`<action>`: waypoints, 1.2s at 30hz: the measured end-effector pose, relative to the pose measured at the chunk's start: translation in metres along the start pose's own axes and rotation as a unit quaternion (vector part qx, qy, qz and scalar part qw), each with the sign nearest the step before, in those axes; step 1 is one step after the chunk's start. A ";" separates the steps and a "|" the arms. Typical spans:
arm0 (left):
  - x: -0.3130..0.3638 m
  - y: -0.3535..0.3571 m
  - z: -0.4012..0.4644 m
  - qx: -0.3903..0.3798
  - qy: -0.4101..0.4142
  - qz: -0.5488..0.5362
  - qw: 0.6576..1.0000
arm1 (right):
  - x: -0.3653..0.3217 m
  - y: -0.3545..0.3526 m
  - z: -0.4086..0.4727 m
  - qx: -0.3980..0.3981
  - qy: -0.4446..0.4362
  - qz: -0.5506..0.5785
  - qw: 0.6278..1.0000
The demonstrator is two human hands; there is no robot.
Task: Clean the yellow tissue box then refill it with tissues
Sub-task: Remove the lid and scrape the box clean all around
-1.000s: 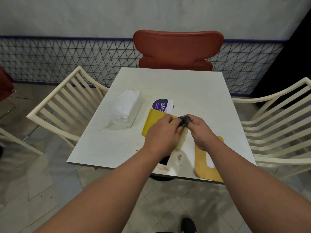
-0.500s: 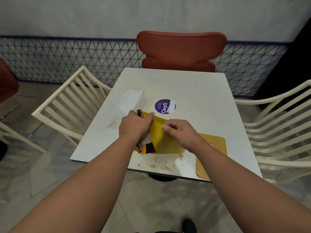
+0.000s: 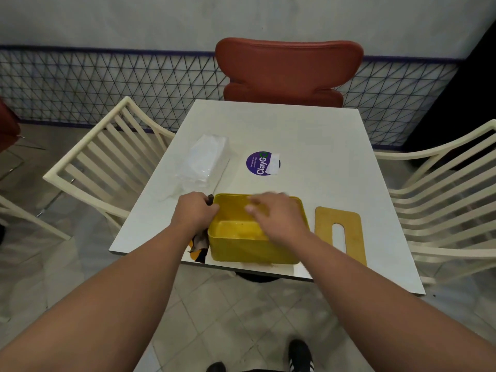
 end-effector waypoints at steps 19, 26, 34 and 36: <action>-0.025 0.036 0.032 -0.022 0.079 -0.033 0.996 | 0.100 0.022 -0.011 0.043 0.242 -0.015 0.969; -0.030 0.039 0.031 -0.020 0.079 -0.052 0.995 | 0.102 0.028 -0.009 0.041 0.249 -0.019 0.967; -0.038 0.033 0.038 -0.042 0.072 -0.082 0.993 | 0.104 0.030 -0.009 0.041 0.270 -0.025 0.962; -0.042 0.022 0.042 -0.034 0.068 -0.081 0.994 | 0.099 0.023 -0.009 0.082 0.283 -0.029 0.955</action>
Point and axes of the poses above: each hand's wrist, its own z-axis towards the middle knuckle, its own y-axis out of the palm, x = y × z, the point moved 4 cm from there along z, towards the middle knuckle, and after that the axes turned 6 degrees about -z, right-handed, at the moved point
